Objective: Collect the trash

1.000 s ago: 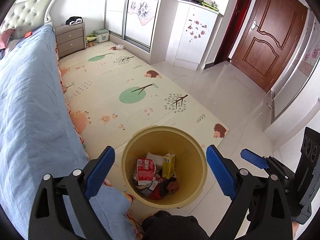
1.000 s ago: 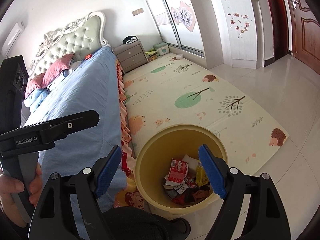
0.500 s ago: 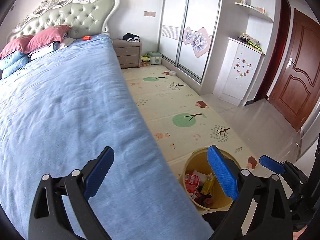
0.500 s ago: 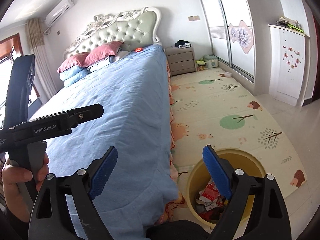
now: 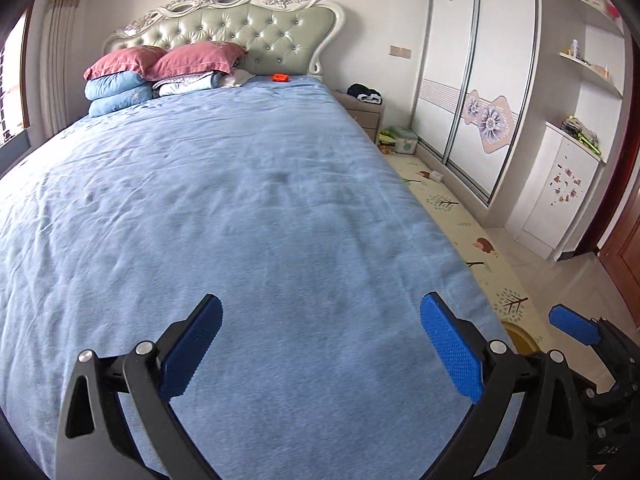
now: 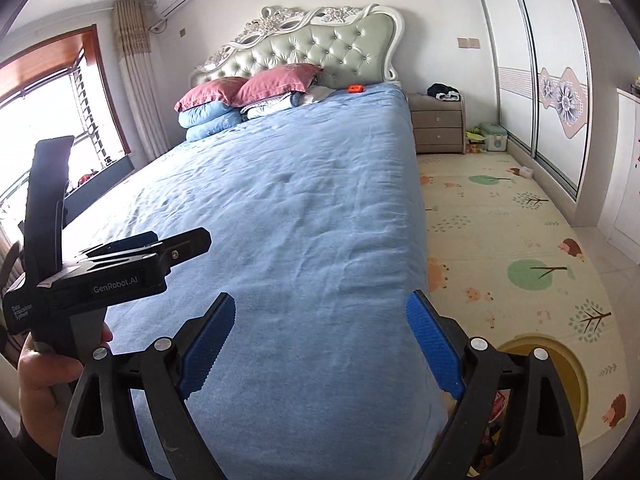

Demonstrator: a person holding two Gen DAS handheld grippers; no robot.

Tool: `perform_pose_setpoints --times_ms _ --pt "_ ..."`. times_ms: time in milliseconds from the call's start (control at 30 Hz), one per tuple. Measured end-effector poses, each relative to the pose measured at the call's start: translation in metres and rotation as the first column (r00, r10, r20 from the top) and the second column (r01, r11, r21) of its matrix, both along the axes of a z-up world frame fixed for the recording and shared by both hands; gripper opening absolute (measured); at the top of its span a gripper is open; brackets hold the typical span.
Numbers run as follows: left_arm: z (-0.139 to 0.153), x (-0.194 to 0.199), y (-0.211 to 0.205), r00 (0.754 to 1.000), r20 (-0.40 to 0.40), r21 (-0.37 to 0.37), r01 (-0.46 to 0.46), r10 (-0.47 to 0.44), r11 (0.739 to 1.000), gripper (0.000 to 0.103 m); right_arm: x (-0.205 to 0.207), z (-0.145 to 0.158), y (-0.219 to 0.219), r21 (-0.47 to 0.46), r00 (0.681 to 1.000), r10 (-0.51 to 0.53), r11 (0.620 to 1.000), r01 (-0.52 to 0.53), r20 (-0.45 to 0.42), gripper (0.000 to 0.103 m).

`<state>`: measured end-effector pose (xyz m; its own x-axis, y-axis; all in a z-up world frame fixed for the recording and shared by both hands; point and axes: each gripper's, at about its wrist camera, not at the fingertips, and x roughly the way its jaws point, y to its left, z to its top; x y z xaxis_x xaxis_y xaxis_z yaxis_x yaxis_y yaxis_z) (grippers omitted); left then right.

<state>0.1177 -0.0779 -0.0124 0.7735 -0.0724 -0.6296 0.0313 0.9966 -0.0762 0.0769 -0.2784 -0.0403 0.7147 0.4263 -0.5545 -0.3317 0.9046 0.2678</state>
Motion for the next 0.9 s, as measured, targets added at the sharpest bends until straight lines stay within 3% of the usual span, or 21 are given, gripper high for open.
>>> perform_pose_setpoints --times_ms 367,633,900 --pt "-0.004 -0.012 0.065 0.991 0.012 0.012 -0.133 0.133 0.991 0.099 0.011 0.009 0.055 -0.019 0.998 0.055 0.998 -0.055 0.039 0.085" --pt "-0.003 -0.016 0.088 0.982 0.030 0.004 -0.186 0.186 0.983 0.099 0.017 0.007 0.075 -0.038 0.996 0.071 0.997 -0.069 0.046 0.086" --pt "0.008 -0.017 0.087 0.966 0.096 0.108 -0.251 0.241 0.962 0.099 0.019 0.005 0.088 -0.049 0.994 0.096 0.994 -0.094 0.044 0.087"
